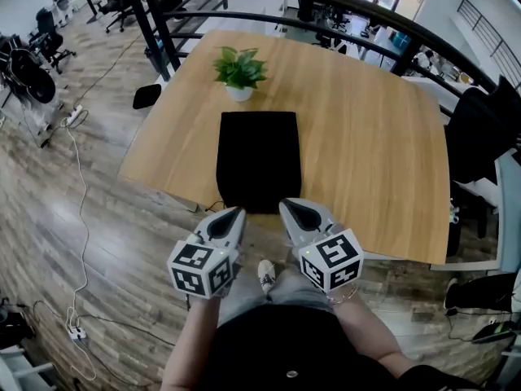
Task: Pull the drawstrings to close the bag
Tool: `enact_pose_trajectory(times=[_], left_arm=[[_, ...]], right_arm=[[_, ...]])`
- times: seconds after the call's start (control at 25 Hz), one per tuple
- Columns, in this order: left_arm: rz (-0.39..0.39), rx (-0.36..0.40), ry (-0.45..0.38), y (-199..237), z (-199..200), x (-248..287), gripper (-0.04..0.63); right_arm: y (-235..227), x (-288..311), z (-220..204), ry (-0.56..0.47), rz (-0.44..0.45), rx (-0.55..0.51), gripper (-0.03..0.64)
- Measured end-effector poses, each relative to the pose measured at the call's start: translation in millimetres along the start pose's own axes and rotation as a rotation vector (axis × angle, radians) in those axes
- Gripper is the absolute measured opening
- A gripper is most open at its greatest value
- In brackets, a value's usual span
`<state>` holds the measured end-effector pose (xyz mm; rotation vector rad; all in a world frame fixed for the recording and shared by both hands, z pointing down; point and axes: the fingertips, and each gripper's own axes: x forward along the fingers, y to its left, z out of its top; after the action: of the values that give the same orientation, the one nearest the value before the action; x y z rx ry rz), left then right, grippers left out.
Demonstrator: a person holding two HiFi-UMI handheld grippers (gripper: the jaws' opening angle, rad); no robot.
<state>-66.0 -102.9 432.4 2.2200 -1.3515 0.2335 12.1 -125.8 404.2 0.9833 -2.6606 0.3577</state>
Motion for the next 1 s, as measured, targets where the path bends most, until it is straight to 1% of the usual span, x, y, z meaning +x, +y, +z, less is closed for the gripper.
enact_pose_trajectory(times=[0.2,0.48,0.72,0.88,1.0], left_arm=[[-0.009,-0.013,0.029,0.7,-5.6,13.8,0.015],[-0.018,-0.019,0.059,5.3,-6.8,12.4,0.015],[-0.048,-0.012,0.103,11.9,-13.0,11.8,0.015],[-0.084,0.004,0.112,12.2,-12.1,6.9,0.015],[-0.089,0.014,0.117,16.9,-13.5,3.0,0.015]], right_arm=[[-3.8,11.4,-1.6,0.008,0.023,0.005,-0.002],[-5.2,15.9,-3.5,0.020,0.013,0.032,-0.001],[-7.8,16.9,-4.7,0.020,-0.038,0.061,-0.002],[-10.6,10.4,-6.8,0.020,-0.087,0.083,-0.001],[-11.7,7.4,-9.1,0.017,-0.117,0.093,0.000]])
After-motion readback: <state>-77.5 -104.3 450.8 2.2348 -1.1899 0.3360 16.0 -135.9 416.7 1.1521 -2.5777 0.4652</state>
